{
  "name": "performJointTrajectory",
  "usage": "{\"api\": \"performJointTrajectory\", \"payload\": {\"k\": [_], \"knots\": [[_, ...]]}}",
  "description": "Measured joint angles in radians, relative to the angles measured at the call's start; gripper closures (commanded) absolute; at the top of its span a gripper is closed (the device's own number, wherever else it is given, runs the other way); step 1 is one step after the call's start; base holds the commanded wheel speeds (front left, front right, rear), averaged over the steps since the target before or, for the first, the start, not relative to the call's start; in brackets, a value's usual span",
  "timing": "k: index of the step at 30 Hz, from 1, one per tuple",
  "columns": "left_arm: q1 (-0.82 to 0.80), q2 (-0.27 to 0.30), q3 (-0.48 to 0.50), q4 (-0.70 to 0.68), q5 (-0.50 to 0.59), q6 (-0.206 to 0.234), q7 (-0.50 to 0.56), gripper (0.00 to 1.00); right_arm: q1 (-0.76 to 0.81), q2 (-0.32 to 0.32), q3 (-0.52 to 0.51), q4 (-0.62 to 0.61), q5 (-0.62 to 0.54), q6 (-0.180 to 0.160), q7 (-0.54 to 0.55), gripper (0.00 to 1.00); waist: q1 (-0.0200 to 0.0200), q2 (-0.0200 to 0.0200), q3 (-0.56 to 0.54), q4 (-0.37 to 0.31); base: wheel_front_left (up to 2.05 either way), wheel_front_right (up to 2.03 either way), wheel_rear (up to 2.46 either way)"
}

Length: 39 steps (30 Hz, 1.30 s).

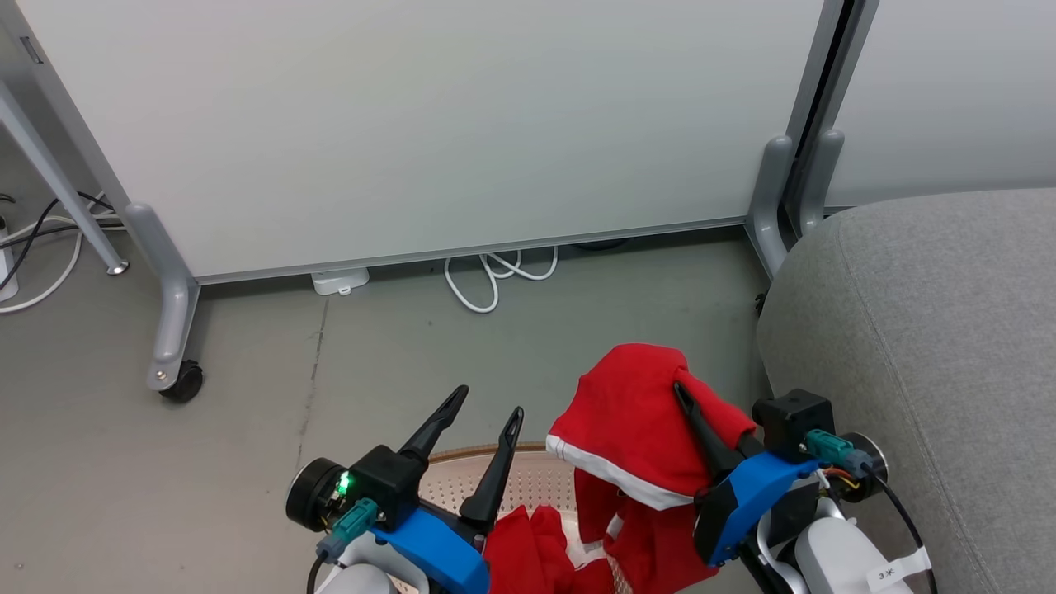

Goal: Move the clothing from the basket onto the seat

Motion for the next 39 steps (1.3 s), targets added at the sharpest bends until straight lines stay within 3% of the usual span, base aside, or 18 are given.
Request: {"api": "performJointTrajectory", "payload": {"k": [10,18,39], "knots": [[0.021,-0.028,0.041,0.001,0.039,-0.009,0.000,0.00,0.004,0.000,-0.009,-0.015,-0.007,0.000,0.009,1.00,0.0000,0.0000,-0.005,-0.005,0.00,0.00,0.00],[0.034,-0.035,0.052,-0.003,0.044,-0.010,0.000,0.00,0.005,0.000,-0.015,-0.026,-0.013,0.000,0.016,1.00,0.0000,0.0000,0.000,-0.047,0.00,0.00,0.00],[0.031,-0.028,0.052,-0.011,0.045,-0.013,0.000,0.00,0.001,0.000,-0.009,-0.029,-0.010,0.000,0.010,1.00,0.0000,0.0000,0.029,-0.317,0.00,0.00,0.00]]}}
